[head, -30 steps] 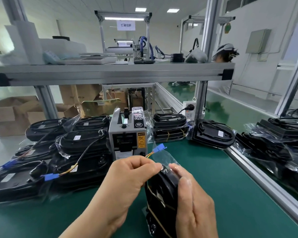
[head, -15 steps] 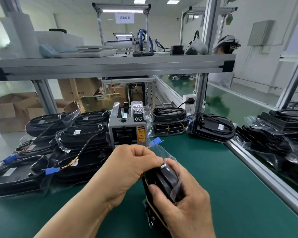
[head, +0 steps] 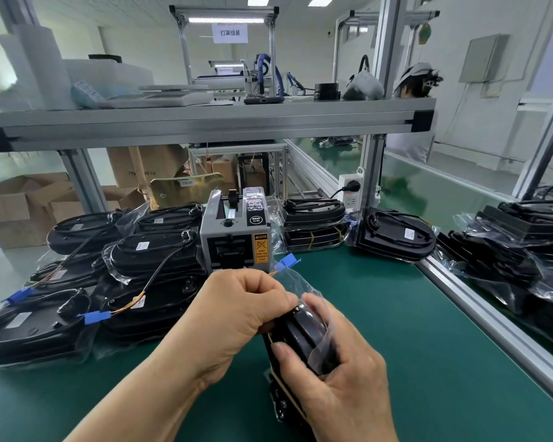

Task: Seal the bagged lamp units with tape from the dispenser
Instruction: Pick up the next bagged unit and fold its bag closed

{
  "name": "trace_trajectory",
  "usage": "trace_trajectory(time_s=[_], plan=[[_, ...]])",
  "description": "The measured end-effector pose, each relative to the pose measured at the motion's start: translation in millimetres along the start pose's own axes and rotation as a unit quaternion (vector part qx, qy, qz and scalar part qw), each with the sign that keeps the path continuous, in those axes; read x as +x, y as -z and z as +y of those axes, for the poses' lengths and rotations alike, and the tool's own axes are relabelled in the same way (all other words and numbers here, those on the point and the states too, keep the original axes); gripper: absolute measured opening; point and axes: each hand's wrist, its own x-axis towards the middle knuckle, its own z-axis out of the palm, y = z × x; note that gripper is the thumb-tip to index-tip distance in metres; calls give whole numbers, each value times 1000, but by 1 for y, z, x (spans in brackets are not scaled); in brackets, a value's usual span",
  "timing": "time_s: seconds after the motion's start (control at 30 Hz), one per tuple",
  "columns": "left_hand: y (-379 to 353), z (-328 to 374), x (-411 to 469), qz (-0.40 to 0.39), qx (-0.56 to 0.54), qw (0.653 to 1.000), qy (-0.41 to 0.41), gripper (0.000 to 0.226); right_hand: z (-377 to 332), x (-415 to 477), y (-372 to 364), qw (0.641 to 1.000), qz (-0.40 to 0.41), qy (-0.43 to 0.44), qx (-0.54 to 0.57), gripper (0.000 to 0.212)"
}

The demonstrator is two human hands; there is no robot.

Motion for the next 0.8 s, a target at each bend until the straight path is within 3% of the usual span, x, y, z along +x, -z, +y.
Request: trace_trajectory(time_s=[0.27, 0.57, 0.7, 0.8], plan=[[2, -2, 1, -9, 4, 1000, -8, 15, 3, -2, -1, 1000, -1, 0, -5, 67], [5, -5, -3, 34, 113, 990, -73, 33, 4, -5, -3, 1000, 1, -4, -1, 68], [1, -13, -4, 59, 39, 997, -19, 38, 3, -5, -3, 1000, 2, -2, -5, 66], [-5, -16, -2, 66, 4, 998, 16, 23, 1, -2, -1, 1000, -1, 0, -21, 65]])
